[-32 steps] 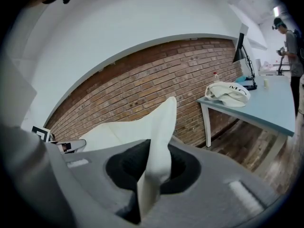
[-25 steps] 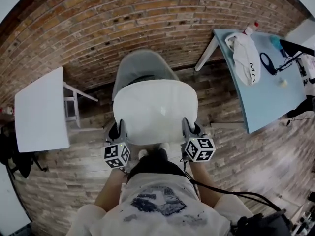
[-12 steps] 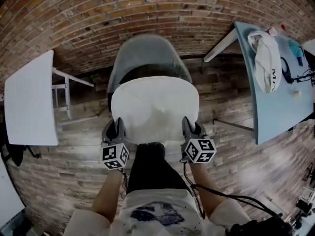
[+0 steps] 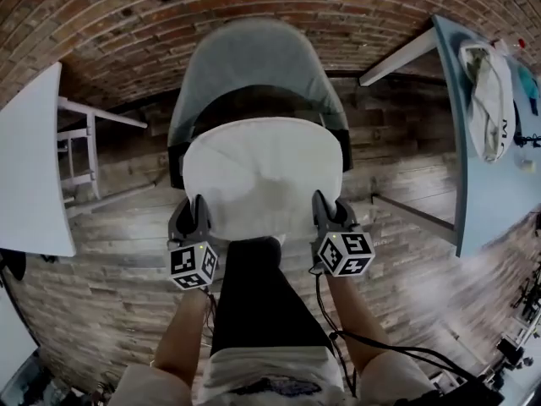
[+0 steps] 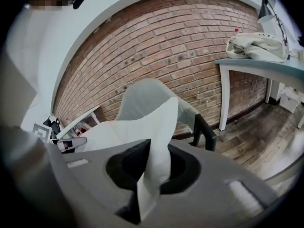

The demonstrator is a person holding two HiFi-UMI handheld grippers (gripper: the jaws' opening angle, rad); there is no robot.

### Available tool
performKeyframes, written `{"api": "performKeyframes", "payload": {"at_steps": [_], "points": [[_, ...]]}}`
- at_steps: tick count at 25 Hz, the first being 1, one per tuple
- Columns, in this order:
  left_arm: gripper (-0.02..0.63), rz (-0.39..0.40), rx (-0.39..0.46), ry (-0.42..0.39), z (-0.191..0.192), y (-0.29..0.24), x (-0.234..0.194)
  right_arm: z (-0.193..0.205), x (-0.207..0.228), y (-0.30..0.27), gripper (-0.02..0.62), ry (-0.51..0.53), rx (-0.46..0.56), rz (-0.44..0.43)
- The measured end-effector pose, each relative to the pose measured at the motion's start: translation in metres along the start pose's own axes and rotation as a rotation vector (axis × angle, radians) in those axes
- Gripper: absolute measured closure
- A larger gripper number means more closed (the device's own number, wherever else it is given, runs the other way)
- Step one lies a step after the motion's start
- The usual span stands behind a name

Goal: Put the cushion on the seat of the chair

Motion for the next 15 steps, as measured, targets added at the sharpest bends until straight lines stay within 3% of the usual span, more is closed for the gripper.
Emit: {"api": "performKeyframes", "payload": {"at_steps": [15], "points": [[0.558, -0.014, -0.057, -0.01, 0.077, -0.077, -0.018, 0.07, 0.039, -0.083, 0.546, -0.006, -0.057, 0.027]]}}
Point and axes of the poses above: the fingertips, and each gripper's own axes: y backward along the fingers, x to its right, z out of its underside, the point moved 8 cm from there along y, backward along the fingers, and after that the axes turned 7 degrees about -x, right-handed, at the moved point
